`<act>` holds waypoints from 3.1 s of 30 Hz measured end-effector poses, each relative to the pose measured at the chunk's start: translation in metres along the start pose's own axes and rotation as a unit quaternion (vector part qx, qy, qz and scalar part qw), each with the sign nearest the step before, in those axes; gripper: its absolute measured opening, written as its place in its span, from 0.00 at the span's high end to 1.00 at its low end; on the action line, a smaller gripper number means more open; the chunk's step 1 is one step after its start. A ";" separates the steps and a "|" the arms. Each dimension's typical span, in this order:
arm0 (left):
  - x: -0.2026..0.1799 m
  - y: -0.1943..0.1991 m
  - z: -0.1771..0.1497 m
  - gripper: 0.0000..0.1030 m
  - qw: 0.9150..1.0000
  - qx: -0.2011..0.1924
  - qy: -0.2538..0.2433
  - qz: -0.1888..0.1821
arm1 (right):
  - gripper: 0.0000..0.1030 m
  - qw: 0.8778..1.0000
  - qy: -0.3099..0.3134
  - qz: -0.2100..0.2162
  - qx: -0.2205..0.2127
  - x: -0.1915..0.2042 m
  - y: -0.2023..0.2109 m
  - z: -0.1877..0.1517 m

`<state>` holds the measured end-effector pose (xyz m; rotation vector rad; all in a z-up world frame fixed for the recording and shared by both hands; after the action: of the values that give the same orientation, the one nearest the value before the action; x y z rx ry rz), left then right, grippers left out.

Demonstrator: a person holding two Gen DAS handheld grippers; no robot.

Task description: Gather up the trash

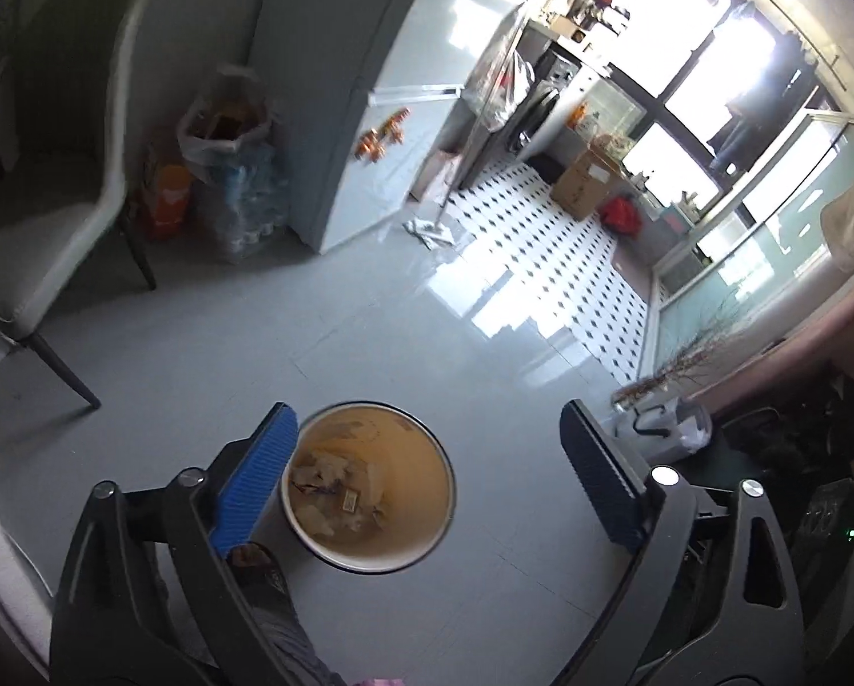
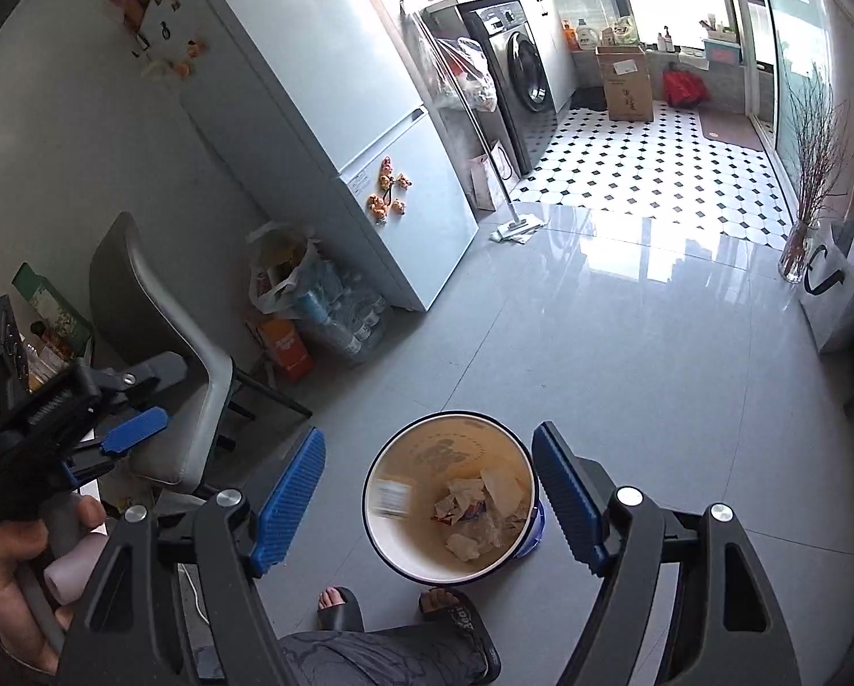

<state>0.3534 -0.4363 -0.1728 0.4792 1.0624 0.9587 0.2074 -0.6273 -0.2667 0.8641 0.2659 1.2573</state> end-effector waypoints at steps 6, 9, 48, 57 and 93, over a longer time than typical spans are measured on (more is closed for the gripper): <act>0.048 0.054 0.018 0.07 0.999 -0.038 0.007 0.030 | 0.16 1.000 0.012 0.023 -0.005 0.031 0.004 -0.002; 0.064 0.078 0.026 0.07 0.998 -0.050 0.001 0.043 | 0.13 1.000 0.011 0.024 -0.015 0.047 0.009 0.001; 0.218 0.386 -0.043 0.06 0.956 -0.262 0.054 0.117 | 0.07 0.969 0.187 0.146 -0.069 0.279 0.167 -0.038; 0.225 0.432 -0.081 0.06 0.943 -0.297 0.060 0.135 | 0.07 0.957 0.217 0.173 -0.084 0.308 0.197 -0.065; 0.242 0.457 -0.121 0.06 0.932 -0.325 0.075 0.143 | 0.07 0.938 0.261 0.213 -0.084 0.330 0.216 -0.109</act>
<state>0.0899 -0.0041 -0.0134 0.0044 0.7521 1.5495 0.0936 -0.2716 -0.1001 0.4337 0.3994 1.8857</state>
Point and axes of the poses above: each gripper's, at about its wrist camera, not at the fingertips, and y roughly against the way its jaws point, x to its left, z to its top, the point moved 9 cm from there along -y, roughly the way its jaws point, and after that the axes turned 14 degrees about y, right-handed, at the moved point
